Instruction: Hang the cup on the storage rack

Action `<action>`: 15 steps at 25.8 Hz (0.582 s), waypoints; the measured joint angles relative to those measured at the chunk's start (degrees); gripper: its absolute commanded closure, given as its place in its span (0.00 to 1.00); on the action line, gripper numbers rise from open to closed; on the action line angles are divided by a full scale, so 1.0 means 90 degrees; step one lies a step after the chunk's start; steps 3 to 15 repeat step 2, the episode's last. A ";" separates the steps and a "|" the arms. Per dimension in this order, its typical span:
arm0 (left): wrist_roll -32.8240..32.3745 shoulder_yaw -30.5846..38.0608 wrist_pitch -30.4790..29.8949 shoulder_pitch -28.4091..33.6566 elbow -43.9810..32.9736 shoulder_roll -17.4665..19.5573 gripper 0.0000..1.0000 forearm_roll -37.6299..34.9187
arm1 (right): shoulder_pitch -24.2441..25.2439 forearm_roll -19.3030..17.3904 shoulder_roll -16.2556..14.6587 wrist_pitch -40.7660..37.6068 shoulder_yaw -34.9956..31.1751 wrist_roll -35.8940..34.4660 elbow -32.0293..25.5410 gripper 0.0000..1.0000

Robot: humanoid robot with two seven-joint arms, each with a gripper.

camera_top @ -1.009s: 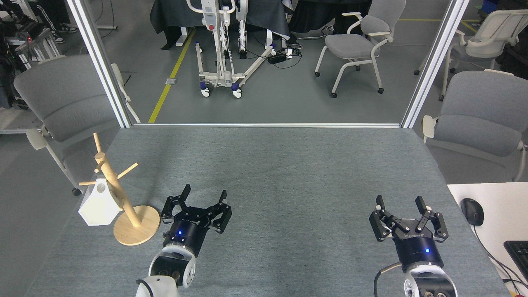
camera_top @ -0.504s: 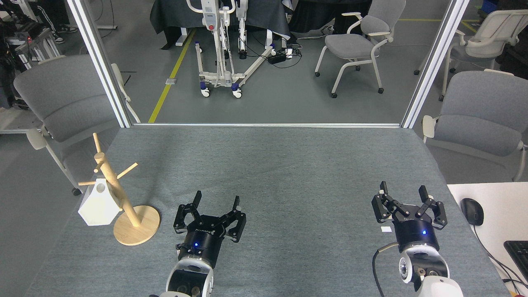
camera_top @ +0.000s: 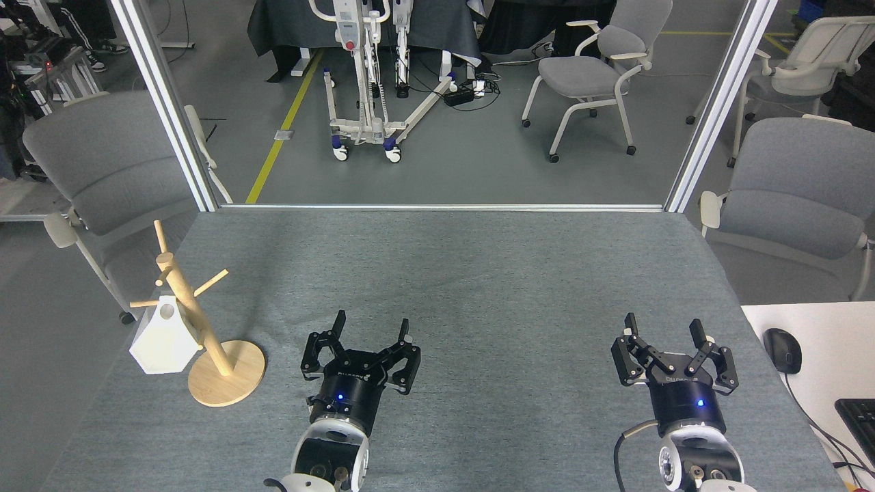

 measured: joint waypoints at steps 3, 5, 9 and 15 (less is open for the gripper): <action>-0.0007 -0.0045 0.0031 -0.0036 0.0013 -0.0004 0.02 0.0001 | 0.0119 0.0000 0.0000 -0.0005 0.0004 -0.0016 -0.0105 0.00; -0.0007 -0.0045 0.0031 -0.0036 0.0013 -0.0004 0.02 0.0001 | 0.0119 0.0000 0.0000 -0.0005 0.0004 -0.0016 -0.0105 0.00; -0.0007 -0.0045 0.0031 -0.0036 0.0013 -0.0004 0.02 0.0001 | 0.0119 0.0000 0.0000 -0.0005 0.0004 -0.0016 -0.0105 0.00; -0.0007 -0.0045 0.0031 -0.0036 0.0013 -0.0004 0.02 0.0001 | 0.0119 0.0000 0.0000 -0.0005 0.0004 -0.0016 -0.0105 0.00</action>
